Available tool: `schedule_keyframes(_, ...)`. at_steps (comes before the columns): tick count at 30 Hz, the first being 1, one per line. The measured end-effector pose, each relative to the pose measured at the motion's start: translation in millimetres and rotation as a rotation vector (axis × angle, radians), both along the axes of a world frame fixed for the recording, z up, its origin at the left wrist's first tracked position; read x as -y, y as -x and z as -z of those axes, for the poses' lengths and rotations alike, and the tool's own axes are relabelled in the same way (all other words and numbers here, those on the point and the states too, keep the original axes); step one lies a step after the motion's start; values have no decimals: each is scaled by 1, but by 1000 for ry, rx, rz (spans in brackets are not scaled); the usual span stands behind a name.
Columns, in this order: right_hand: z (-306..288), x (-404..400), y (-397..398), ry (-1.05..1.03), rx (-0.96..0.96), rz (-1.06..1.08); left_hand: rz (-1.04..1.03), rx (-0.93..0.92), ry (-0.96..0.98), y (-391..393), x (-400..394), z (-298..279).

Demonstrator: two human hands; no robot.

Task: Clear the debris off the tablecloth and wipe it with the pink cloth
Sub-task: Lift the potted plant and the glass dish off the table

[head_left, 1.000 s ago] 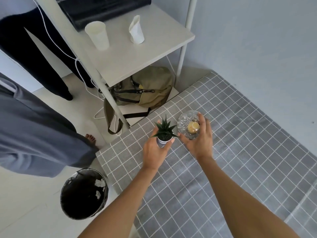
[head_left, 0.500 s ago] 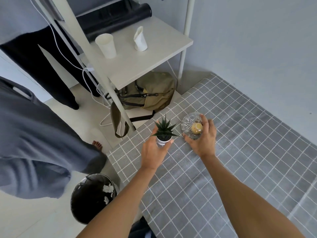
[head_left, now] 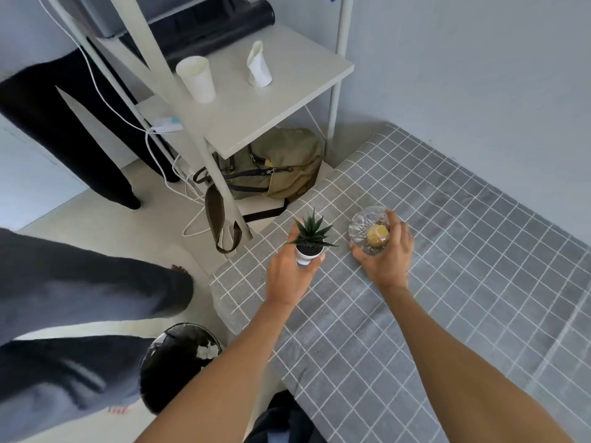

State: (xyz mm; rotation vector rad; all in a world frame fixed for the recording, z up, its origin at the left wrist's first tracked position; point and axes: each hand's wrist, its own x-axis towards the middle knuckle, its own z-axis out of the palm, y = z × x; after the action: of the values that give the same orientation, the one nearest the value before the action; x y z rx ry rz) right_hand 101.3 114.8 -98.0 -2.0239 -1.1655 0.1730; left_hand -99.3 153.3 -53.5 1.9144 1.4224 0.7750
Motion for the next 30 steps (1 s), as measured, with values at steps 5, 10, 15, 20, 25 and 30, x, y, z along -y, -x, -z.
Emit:
schedule_keyframes(5, -3, 52, -3, 31, -2, 128, 55, -76, 25, -2, 6, -1)
schedule_keyframes(10, -19, 112, -19, 27, 49, 274, 165, -61, 49, -32, 26, -8)
schedule_keyframes(15, -30, 171, -47, 67, 78, 413, 282, -55, -19, -78, 57, -22)
schedule_keyframes(20, -38, 228, -81, 83, 84, 544, 414, -31, -44, -135, 92, -24)
schedule_keyframes(25, -38, 267, -117, 85, 113, 606, 481, -15, -25, -191, 126, -21)
schedule_keyframes(30, -29, 288, -152, 111, 60, 661, 533, 9, 17, -241, 153, -13)
